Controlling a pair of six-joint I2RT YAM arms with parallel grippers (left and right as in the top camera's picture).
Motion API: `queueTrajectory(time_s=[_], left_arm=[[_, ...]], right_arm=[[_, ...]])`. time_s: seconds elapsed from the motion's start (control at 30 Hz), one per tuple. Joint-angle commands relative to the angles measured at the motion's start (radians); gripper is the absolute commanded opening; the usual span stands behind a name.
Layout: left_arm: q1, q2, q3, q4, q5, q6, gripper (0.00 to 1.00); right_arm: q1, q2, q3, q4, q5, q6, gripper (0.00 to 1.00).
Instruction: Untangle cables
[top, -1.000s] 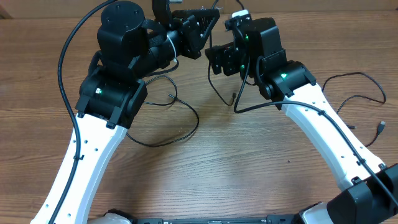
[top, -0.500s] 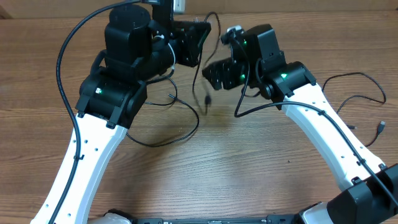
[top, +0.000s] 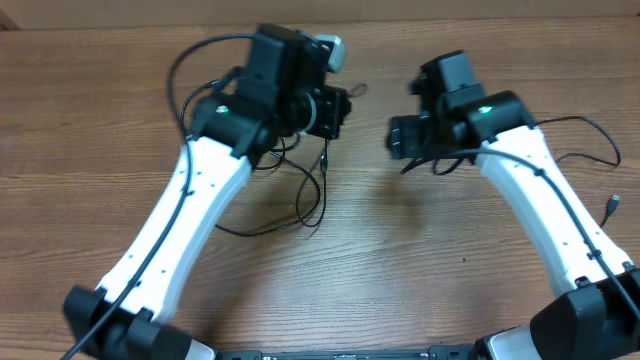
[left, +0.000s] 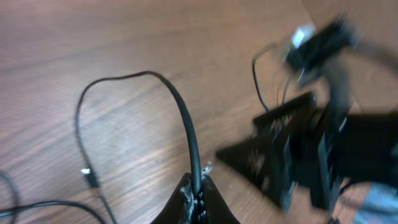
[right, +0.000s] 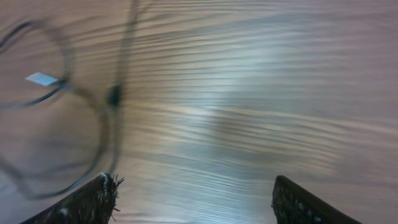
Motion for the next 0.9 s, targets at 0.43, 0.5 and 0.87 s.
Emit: queueTrajectory(time_s=[0.43,0.5,0.87], left_arm=[[-0.174,0.108,0.028,0.053,0.040,0.040,0.46],[-0.153,0.103,0.043,0.040,0.040,0.040,0.45],[0.077,-0.015,0.073,-0.150,-0.019,0.066,0.45]], right_arm=[[-0.188,-0.029,0.018,-0.101,-0.095,0.020,0.96],[-0.188,-0.029,0.018,-0.123,-0.154,-0.009,0.96],[-0.188,-0.029,-0.013,-0.371,-0.166,0.031,1.00]])
